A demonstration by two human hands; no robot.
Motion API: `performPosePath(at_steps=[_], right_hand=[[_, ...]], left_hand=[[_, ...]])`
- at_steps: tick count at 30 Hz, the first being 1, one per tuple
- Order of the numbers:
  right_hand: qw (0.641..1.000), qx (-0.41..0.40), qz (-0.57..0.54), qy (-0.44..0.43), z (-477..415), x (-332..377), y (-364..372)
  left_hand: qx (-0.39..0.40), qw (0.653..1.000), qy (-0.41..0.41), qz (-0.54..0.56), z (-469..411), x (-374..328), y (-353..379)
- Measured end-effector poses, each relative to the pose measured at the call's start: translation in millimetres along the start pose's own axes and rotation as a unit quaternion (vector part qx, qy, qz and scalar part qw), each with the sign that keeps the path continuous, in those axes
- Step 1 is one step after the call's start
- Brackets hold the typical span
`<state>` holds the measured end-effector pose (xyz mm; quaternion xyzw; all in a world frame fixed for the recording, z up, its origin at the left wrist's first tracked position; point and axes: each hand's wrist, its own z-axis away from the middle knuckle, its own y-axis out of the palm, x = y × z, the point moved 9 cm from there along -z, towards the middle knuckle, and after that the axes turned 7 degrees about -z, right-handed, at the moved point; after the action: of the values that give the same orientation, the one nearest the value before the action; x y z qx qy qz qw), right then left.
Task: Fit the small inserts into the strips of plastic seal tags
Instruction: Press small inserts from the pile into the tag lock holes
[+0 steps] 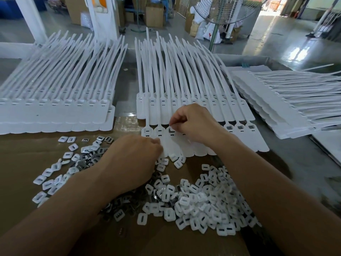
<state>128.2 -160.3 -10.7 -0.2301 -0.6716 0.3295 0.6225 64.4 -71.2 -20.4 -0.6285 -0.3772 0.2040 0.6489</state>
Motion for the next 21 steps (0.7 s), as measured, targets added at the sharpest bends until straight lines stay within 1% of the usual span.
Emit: performPosePath(at_steps=[4,9,15,21], right_hand=[[1.000,0.010,0.006,0.002,-2.2,-2.5,5.0],[1.000,0.005,0.026,0.000,-4.0,-2.5,8.4],[1.000,-0.029,0.004,0.006,-5.1,-7.7,6.0],[0.996,0.026,0.055,0.063,-15.5,-5.3,6.9]], left_hand=[[0.002,1.000,-0.001,0.000,-0.1,-0.1,1.3],[-0.005,1.000,0.000,0.000,2.1,-0.7,1.2],[-0.001,1.000,0.002,0.001,0.3,-1.9,1.5],[0.001,1.000,-0.001,0.005,2.8,-1.5,3.1]])
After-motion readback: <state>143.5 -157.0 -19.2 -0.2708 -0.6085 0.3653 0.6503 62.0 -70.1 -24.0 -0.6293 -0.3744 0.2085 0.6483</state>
